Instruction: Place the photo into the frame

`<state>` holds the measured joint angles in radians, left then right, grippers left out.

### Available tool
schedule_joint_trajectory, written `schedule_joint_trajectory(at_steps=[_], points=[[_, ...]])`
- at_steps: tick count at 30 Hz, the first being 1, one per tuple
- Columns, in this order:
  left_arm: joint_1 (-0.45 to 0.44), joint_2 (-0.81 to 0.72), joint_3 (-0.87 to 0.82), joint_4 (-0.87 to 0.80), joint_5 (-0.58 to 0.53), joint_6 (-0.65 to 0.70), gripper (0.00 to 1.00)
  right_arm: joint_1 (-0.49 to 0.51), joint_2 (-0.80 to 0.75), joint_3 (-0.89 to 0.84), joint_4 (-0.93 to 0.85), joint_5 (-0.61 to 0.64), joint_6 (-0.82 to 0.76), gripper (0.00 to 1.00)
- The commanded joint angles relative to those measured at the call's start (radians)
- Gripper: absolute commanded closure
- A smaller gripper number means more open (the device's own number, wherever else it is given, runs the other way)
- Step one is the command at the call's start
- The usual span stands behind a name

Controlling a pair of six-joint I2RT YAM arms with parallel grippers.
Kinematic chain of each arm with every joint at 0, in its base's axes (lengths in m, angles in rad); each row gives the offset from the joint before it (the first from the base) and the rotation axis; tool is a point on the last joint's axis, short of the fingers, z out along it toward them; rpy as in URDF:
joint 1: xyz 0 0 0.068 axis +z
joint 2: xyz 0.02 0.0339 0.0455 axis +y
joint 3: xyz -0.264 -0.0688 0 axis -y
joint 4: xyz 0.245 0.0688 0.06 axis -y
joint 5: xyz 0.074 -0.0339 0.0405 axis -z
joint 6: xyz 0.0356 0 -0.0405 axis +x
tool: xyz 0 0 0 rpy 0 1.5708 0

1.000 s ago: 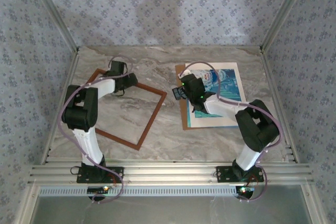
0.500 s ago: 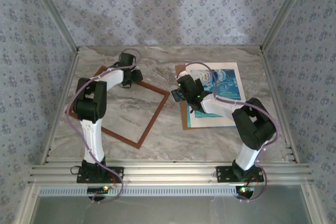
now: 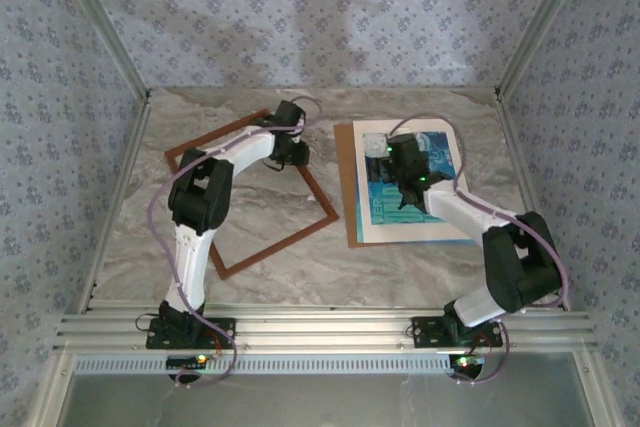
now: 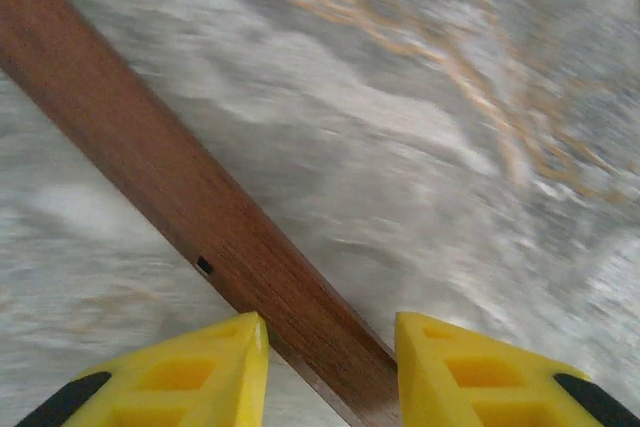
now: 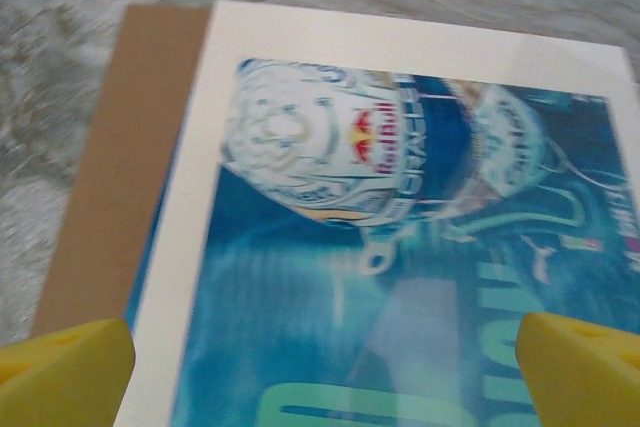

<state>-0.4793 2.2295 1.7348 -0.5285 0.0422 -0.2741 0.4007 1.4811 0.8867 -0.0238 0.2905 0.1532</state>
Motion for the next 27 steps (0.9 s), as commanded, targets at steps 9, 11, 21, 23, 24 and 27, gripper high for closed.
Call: schedule_joint_trajectory(at_steps=[9,11,21,23,24,27], points=[[-0.023,0.000,-0.028,-0.082,0.181,0.120,0.65,-0.177,0.004,0.005,-0.128,-0.214,0.110,0.00],[-0.029,-0.011,-0.040,-0.071,0.218,0.122,0.65,-0.219,0.029,0.024,-0.143,-0.262,0.117,0.00],[-0.037,-0.088,-0.076,-0.089,0.204,0.185,0.62,-0.286,0.142,0.105,-0.186,-0.370,0.141,0.00],[-0.038,-0.105,-0.078,-0.082,0.192,0.180,0.55,-0.289,0.155,0.111,-0.190,-0.377,0.143,0.00],[-0.038,-0.116,-0.078,-0.075,0.185,0.171,0.49,-0.290,0.167,0.122,-0.200,-0.382,0.144,0.00],[-0.041,-0.171,-0.103,-0.024,0.140,0.128,0.35,-0.291,0.203,0.152,-0.237,-0.374,0.161,0.01]])
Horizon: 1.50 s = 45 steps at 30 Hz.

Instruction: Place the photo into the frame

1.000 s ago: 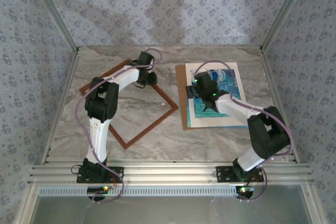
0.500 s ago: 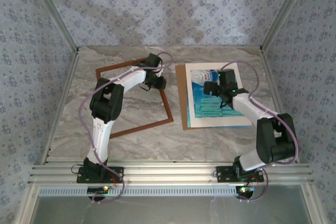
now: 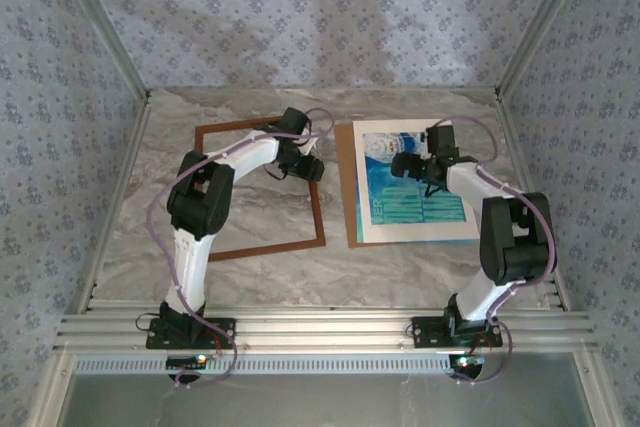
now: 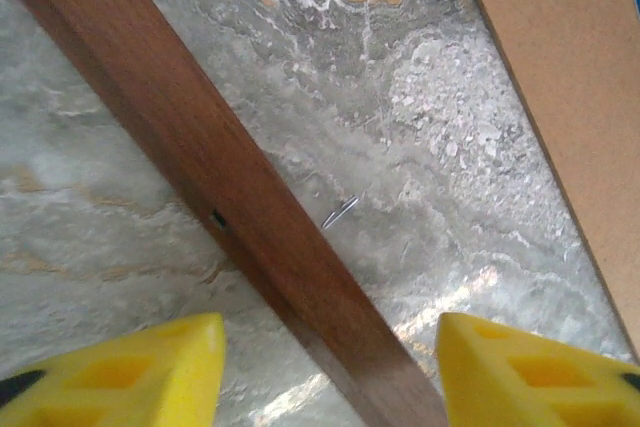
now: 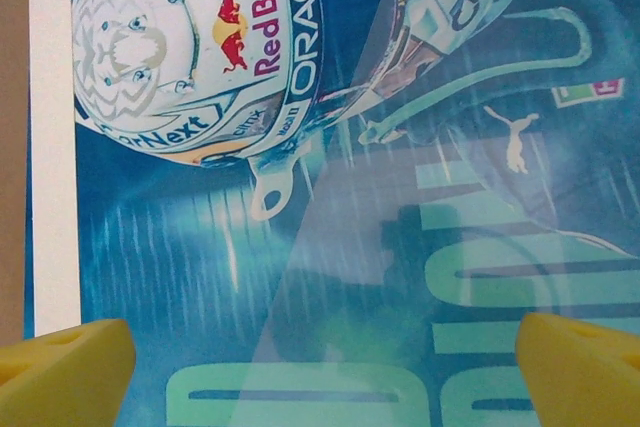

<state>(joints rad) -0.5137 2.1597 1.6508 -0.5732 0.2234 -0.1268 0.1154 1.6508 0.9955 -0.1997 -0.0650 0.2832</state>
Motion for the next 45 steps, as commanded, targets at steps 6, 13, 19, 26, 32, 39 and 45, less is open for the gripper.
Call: schedule_joint_trajectory(at_steps=[6,13,19,26,32,39,45], points=[[-0.007,-0.232,-0.172,0.235,-0.060,-0.166,0.26,-0.007,0.119,0.090,-0.120,-0.050,0.047,0.05],[-0.018,-0.253,-0.249,0.369,0.007,-0.282,0.24,0.048,0.199,0.097,-0.093,-0.247,0.074,0.10],[-0.009,-0.300,-0.324,0.425,-0.065,-0.323,0.23,0.158,0.236,0.148,-0.081,-0.458,0.015,0.15],[-0.009,-0.331,-0.383,0.486,-0.009,-0.361,0.22,0.116,0.086,0.123,-0.113,-0.526,-0.026,0.15],[-0.095,-0.226,-0.237,0.441,0.024,-0.328,0.22,-0.110,-0.072,0.026,-0.098,-0.228,0.111,0.08],[-0.170,-0.029,0.014,0.300,0.050,-0.276,0.22,-0.287,-0.015,0.010,-0.131,-0.070,0.134,0.03],[-0.210,0.128,0.225,0.167,0.037,-0.237,0.22,-0.324,0.051,0.041,-0.182,-0.031,0.124,0.05]])
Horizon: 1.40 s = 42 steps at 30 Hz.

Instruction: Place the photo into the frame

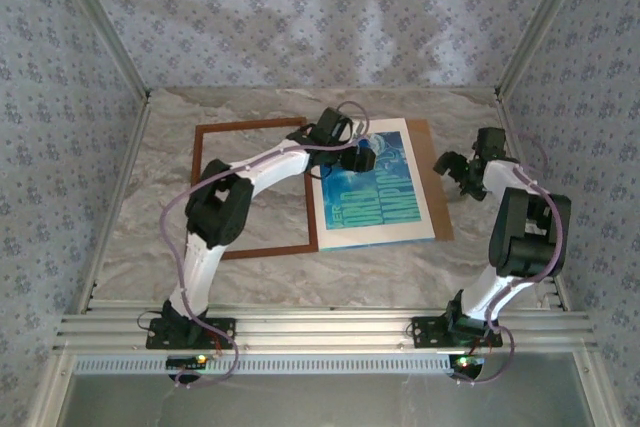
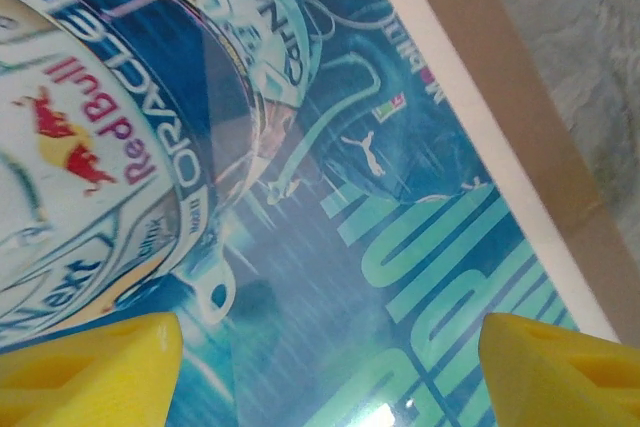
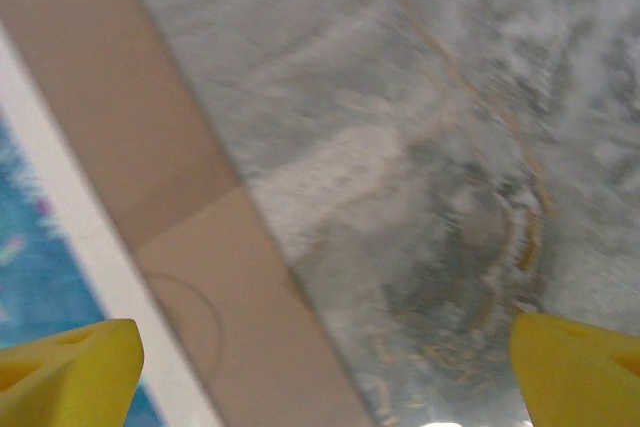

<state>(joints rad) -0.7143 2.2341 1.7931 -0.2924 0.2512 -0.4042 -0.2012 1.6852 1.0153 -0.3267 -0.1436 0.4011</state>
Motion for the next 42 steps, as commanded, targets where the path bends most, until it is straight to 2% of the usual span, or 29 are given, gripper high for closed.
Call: schedule_joint_trajectory(at_steps=[1,10,16,23,32,42], points=[[-0.012,0.071,0.107,-0.128,0.009,0.043,0.22,-0.013,0.021,0.020,-0.057,0.037,0.005,0.05],[-0.025,0.162,0.178,-0.157,0.021,0.044,0.22,-0.020,0.063,0.011,-0.104,0.001,-0.019,0.06],[-0.030,0.177,0.133,-0.131,0.036,0.031,0.22,-0.022,0.058,-0.020,-0.067,-0.179,-0.041,0.09],[-0.033,0.186,0.110,-0.115,0.049,0.021,0.22,-0.056,-0.001,-0.099,0.062,-0.357,-0.027,0.18],[-0.032,0.196,0.106,-0.110,0.056,0.015,0.22,-0.105,-0.128,-0.213,0.247,-0.467,0.006,0.25],[-0.032,0.195,0.103,-0.109,0.059,0.014,0.22,-0.115,-0.243,-0.351,0.488,-0.527,0.067,0.25]])
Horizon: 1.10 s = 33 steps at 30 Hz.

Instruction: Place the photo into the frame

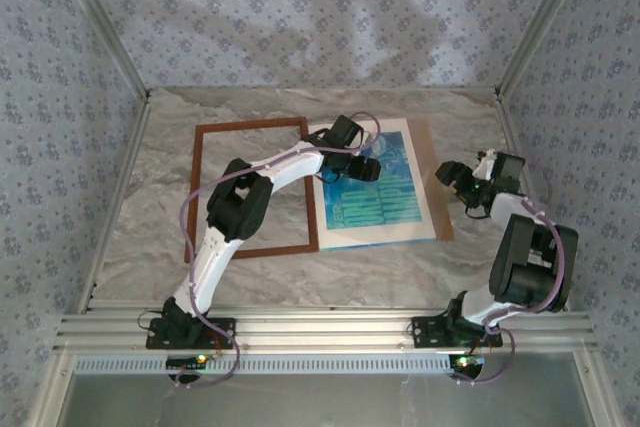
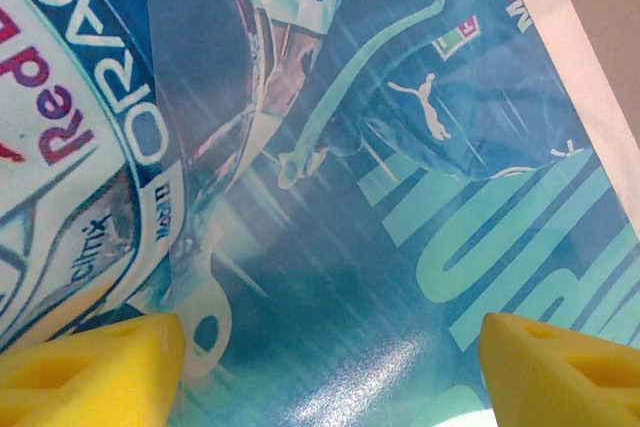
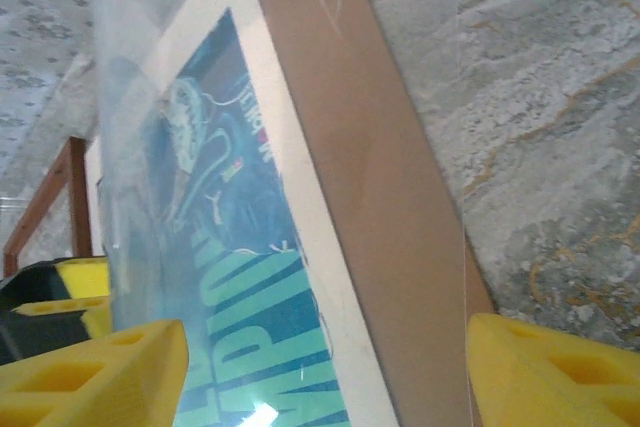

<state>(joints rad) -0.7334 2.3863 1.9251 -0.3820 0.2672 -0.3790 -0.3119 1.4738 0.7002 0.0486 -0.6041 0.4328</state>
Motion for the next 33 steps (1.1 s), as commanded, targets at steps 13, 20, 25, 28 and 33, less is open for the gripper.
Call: schedule_joint_trajectory(at_steps=[13,20,25,28,33], points=[[-0.011,0.032,-0.033,-0.018,0.034,-0.012,0.22,-0.004,-0.165,-0.157,0.242,-0.056,0.090,0.31],[-0.011,0.031,-0.032,-0.015,0.028,-0.018,0.22,-0.012,-0.166,-0.150,0.090,-0.024,0.059,0.49],[-0.012,0.030,-0.025,-0.016,0.024,-0.021,0.22,-0.016,-0.165,-0.136,0.062,0.007,0.058,0.74],[-0.009,0.024,-0.005,-0.029,0.013,-0.023,0.22,-0.015,-0.163,-0.099,0.006,0.037,0.040,0.90],[0.010,-0.060,-0.016,-0.029,-0.018,-0.020,0.22,-0.013,-0.165,-0.014,-0.084,0.064,0.023,1.00]])
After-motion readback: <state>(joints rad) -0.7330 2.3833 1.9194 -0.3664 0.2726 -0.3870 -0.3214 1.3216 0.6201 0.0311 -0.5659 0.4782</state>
